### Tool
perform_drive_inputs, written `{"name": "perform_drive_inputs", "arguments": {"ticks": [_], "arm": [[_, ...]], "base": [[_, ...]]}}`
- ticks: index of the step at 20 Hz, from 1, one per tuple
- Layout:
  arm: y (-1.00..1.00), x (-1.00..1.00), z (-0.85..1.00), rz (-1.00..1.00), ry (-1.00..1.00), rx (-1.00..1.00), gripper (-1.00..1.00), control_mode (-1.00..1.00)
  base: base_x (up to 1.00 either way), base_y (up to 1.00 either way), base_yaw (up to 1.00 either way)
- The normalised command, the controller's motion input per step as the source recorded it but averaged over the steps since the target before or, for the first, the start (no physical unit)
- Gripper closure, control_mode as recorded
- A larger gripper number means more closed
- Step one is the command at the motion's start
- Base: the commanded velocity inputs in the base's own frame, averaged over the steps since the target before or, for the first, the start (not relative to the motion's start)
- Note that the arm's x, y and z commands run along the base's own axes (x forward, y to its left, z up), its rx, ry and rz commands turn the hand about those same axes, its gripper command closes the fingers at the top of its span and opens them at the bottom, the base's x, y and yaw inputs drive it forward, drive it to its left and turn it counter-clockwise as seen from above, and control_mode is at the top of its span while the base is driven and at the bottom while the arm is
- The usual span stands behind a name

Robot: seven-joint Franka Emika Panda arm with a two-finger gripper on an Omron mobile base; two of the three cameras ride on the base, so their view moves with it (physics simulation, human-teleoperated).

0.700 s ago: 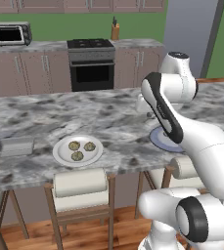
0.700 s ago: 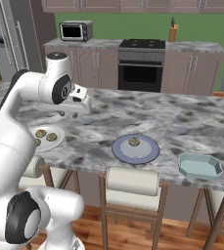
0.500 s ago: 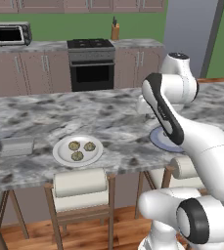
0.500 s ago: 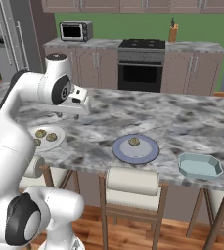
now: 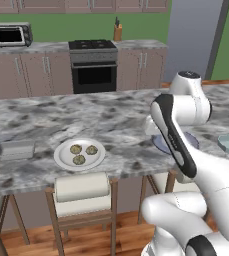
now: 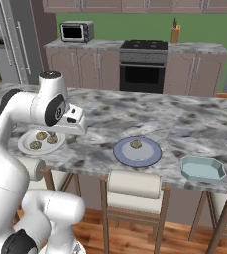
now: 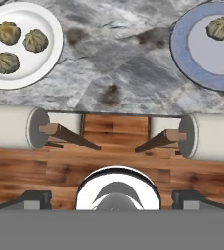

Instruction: Place two dumplings into each of the tupperware containers and then place the containers in the fridge.

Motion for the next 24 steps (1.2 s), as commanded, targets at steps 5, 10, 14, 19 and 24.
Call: {"name": "perform_drive_inputs", "arguments": {"ticks": [5, 10, 14, 19, 24], "arm": [[0.0, -0.16, -0.01, 0.0, 0.0, 0.0, -1.0, -1.0], [0.0, -0.04, 0.0, 0.0, 0.0, 0.0, -1.0, 1.0], [0.0, 0.0, 0.0, 0.0, 0.0, 0.0, -1.0, 1.0], [0.0, 0.0, 0.0, 0.0, 0.0, 0.0, -1.0, 1.0], [0.0, 0.0, 0.0, 0.0, 0.0, 0.0, -1.0, 1.0]], "base": [[0.0, 0.0, 0.0], [-0.11, 0.02, 0.0], [-0.29, 0.27, 0.0], [-0.31, 0.36, 0.0], [-0.03, 0.57, 0.0]]}}
